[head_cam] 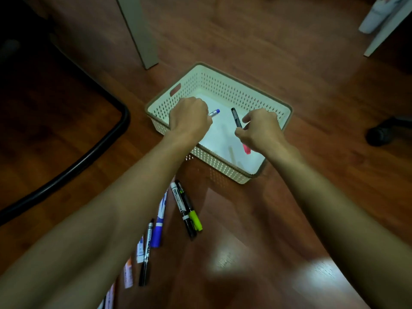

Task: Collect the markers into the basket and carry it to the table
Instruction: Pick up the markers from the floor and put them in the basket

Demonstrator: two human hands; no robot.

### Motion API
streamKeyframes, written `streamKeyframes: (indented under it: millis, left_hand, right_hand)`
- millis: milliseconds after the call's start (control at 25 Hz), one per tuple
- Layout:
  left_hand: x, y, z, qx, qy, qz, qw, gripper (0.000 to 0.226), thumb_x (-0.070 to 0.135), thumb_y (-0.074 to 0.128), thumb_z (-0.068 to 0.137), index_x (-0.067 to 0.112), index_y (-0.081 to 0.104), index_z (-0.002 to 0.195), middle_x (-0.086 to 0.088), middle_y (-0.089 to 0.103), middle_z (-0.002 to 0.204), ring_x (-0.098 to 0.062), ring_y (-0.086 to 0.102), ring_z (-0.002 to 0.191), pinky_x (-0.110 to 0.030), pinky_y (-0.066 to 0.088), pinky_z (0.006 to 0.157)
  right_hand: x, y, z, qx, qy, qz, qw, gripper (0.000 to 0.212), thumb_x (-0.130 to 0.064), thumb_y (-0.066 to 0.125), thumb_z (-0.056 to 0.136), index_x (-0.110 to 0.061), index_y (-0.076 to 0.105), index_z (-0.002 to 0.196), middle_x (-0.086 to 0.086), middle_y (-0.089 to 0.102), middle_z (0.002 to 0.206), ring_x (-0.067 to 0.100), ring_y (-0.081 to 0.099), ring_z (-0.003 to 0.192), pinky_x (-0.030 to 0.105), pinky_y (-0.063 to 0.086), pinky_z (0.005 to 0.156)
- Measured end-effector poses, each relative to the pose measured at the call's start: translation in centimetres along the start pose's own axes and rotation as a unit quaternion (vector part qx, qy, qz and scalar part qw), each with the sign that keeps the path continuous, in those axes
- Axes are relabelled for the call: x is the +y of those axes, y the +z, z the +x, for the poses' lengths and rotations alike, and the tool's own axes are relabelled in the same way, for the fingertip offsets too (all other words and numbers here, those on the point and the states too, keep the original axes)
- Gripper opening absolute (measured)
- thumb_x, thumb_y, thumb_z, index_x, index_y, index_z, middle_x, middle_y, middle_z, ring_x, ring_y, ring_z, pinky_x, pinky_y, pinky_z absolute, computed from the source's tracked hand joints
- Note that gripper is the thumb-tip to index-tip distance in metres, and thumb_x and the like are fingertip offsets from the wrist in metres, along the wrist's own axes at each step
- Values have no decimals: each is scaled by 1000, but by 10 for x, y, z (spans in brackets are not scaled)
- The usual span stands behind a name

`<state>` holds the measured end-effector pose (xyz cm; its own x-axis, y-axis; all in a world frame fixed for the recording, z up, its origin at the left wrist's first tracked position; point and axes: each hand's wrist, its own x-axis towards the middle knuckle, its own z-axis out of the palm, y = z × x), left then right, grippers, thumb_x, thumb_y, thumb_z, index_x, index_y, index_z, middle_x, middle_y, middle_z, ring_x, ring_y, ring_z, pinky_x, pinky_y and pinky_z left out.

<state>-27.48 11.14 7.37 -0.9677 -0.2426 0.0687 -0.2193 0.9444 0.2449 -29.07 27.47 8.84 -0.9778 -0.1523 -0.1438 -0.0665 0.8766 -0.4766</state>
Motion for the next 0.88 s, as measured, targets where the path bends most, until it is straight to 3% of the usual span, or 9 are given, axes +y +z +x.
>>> streamKeyframes:
  millis: [80,120,200,320,480,560,680,880]
  left_hand:
    - [2,5,-3,-7,-1,-13,1000,36,38,61,92,11,72,113,-9,66,116,-29,57,113,-39,48,76]
    - [0,4,-7,1,2,-25,1000,38,40,59,93,13,70,117,-9,65,120,-29,54,118,-40,48,81]
    - [-7,-1,-16,47,11,-50,998,36,40,56,93,19,69,120,-7,66,119,-27,52,118,-41,47,87]
    - [-23,-11,-33,132,20,-81,988,34,40,55,92,22,71,116,-3,68,114,-24,53,110,-39,47,90]
    - [-60,-22,-69,172,1,-108,979,28,38,57,89,21,73,104,-3,67,99,-25,56,98,-36,45,79]
    - [-80,-17,-97,157,-41,-111,981,22,36,59,88,20,72,96,-3,65,95,-25,56,94,-35,44,76]
    - [-105,7,-139,68,-128,-104,984,16,37,62,87,21,68,87,1,63,93,-23,55,96,-32,43,75]
    - [-108,37,-176,-42,-146,-125,980,19,41,70,80,23,72,84,11,58,77,-17,60,89,-26,39,66]
  right_hand:
    - [8,3,1,28,-9,-13,999,35,-20,66,88,8,69,110,21,76,97,32,72,89,37,59,75]
    - [10,5,-2,37,-14,-13,999,37,-22,66,88,5,70,113,19,76,100,31,71,92,35,57,81]
    - [7,9,-13,50,-33,6,998,31,-25,66,89,-6,73,112,9,76,94,21,67,84,27,50,78]
    - [-19,13,-41,62,-87,49,993,13,-26,64,86,-19,75,86,-4,71,74,12,65,70,26,51,69]
    - [-51,35,-80,-12,-152,63,986,19,-29,66,82,-17,71,68,-1,70,64,16,67,66,29,53,64]
    - [-53,56,-92,-89,-169,5,982,23,-32,68,80,-12,74,70,7,73,69,23,69,70,33,55,66]
    - [-46,90,-100,-173,-157,-69,970,26,-34,70,80,-9,76,79,12,75,82,30,71,81,35,57,69]
    - [-36,113,-110,-205,-98,-121,966,29,-27,75,80,-6,70,99,17,70,104,37,68,96,34,52,74]
